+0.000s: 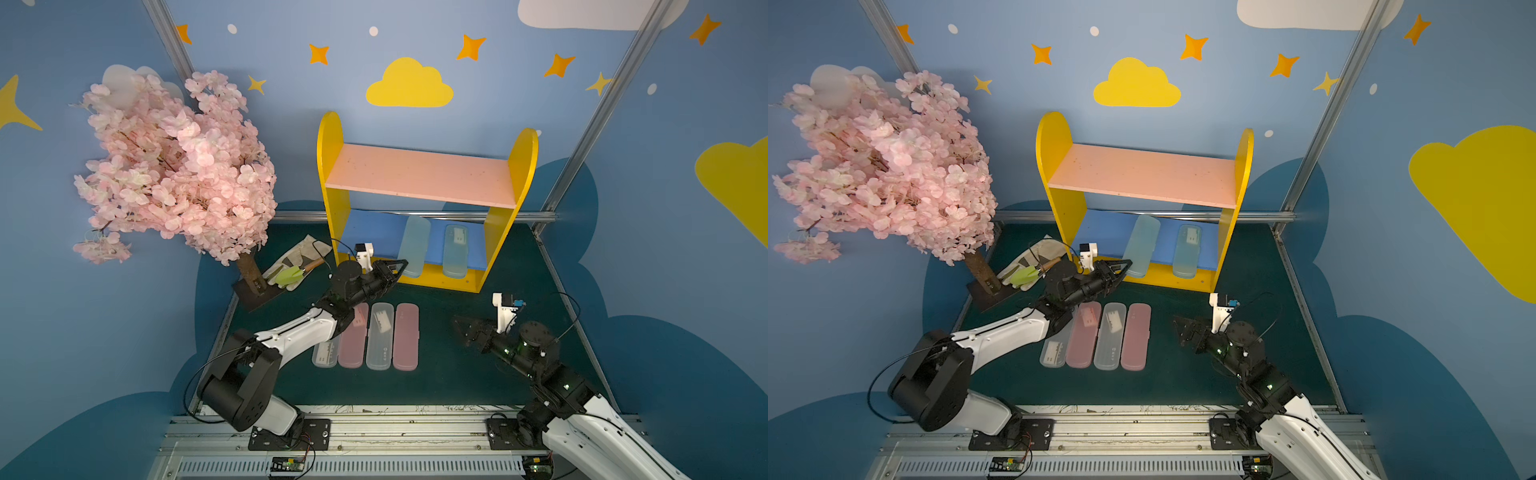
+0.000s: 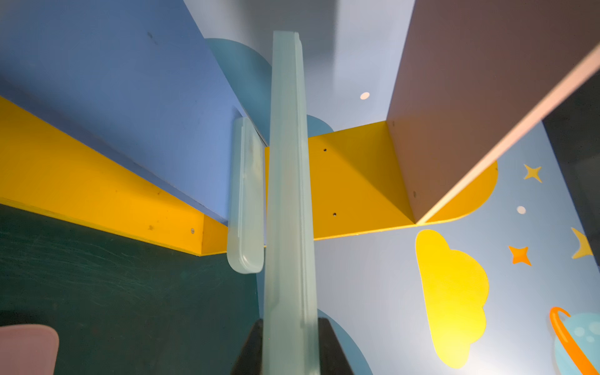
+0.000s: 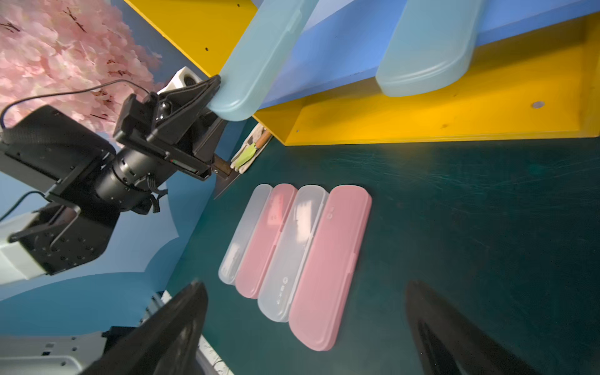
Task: Remove the pencil cases from the shelf
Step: Pick up the pencil case from the shelf.
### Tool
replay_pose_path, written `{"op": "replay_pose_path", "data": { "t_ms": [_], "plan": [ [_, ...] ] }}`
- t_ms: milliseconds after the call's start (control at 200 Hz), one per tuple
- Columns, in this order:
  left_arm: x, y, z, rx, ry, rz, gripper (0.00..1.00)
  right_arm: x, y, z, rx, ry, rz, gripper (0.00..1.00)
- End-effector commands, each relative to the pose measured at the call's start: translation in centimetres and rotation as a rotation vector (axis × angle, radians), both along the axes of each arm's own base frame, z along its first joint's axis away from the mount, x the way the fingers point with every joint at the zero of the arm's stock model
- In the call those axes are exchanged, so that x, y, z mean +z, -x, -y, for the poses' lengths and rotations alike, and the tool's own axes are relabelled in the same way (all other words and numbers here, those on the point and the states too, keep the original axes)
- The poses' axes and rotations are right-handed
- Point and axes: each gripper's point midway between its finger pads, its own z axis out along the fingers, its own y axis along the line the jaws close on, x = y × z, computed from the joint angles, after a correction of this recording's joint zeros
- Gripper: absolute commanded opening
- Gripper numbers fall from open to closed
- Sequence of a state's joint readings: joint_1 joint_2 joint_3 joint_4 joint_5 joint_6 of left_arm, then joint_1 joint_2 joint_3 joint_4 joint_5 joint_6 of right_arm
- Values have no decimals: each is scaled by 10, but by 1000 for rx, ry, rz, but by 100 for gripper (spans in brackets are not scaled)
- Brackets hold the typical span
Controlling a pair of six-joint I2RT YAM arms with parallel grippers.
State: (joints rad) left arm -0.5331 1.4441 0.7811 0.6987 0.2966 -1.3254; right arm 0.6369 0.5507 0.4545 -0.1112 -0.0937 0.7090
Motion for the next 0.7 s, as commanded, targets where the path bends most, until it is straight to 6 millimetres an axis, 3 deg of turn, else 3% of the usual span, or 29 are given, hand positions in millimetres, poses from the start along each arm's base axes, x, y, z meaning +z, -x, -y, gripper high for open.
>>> {"op": "replay_pose_path", "data": {
  "t_ms": [0,410,556,576,696],
  "plan": [
    [26,29,-3,-70,49,73,3,46,0,-19,70,-169,41,99],
    [45,113,-37,-116,57,132,3,96,-14,-65,212,-385,-59,89],
    [50,128,-42,-129,69,155,3,102,-20,-80,260,-415,-81,86],
    [50,129,-43,-132,71,158,3,114,-20,-82,273,-428,-62,85],
    [55,134,-42,-145,79,176,3,123,-20,-95,326,-437,-60,83]
  ]
}}
